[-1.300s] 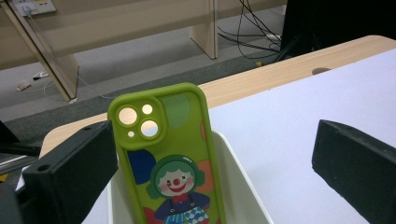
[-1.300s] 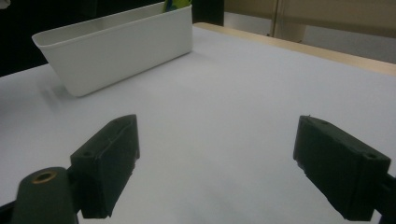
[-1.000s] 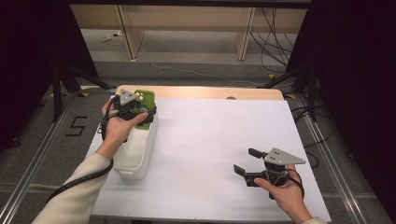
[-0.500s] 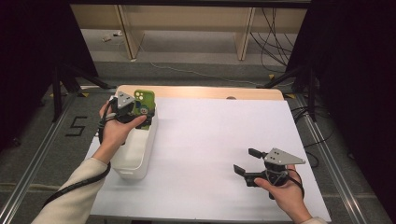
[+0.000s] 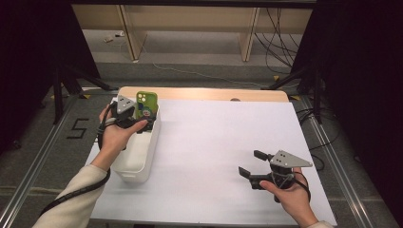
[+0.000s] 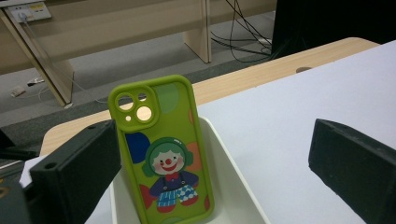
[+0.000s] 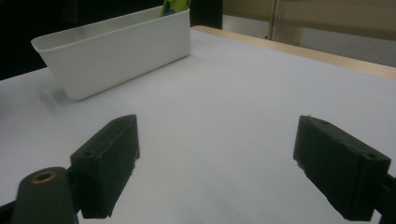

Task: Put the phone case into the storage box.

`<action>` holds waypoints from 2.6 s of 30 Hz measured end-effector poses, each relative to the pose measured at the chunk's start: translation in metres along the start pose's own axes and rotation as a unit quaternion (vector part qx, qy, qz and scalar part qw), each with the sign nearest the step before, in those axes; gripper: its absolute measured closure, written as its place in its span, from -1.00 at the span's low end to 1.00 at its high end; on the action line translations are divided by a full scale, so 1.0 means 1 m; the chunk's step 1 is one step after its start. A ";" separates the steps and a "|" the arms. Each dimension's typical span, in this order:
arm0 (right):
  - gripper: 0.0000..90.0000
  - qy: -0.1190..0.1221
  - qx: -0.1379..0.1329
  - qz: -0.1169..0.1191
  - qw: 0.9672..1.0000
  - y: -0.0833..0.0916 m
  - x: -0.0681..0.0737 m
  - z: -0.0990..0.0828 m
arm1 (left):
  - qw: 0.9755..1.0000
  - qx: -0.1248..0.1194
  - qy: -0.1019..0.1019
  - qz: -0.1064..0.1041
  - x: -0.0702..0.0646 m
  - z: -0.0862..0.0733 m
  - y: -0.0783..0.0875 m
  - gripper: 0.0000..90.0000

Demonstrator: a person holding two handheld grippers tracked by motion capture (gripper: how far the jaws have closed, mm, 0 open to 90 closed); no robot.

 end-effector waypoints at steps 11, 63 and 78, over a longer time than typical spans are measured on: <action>-0.65 0.000 0.000 0.000 1.000 0.000 0.000 0.000 | 1.000 -0.001 -0.002 -0.008 -0.005 -0.006 0.007 -0.95; -0.65 0.000 -0.001 0.002 1.000 -0.001 0.001 0.001 | 0.999 -0.015 -0.017 -0.047 -0.030 -0.030 0.049 -0.92; -0.65 0.000 -0.002 0.002 1.000 -0.001 0.001 0.001 | 0.999 -0.012 -0.018 -0.049 -0.030 -0.037 0.056 -0.92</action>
Point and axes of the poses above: each handheld gripper's, and its own axes: y roughly backward along the jaws, z roughly out of its top, x roughly to its left, the point moved 7 cm from there along -y, roughly forward along the jaws, and after that the axes turned 11 degrees about y, right-handed, at the moved point
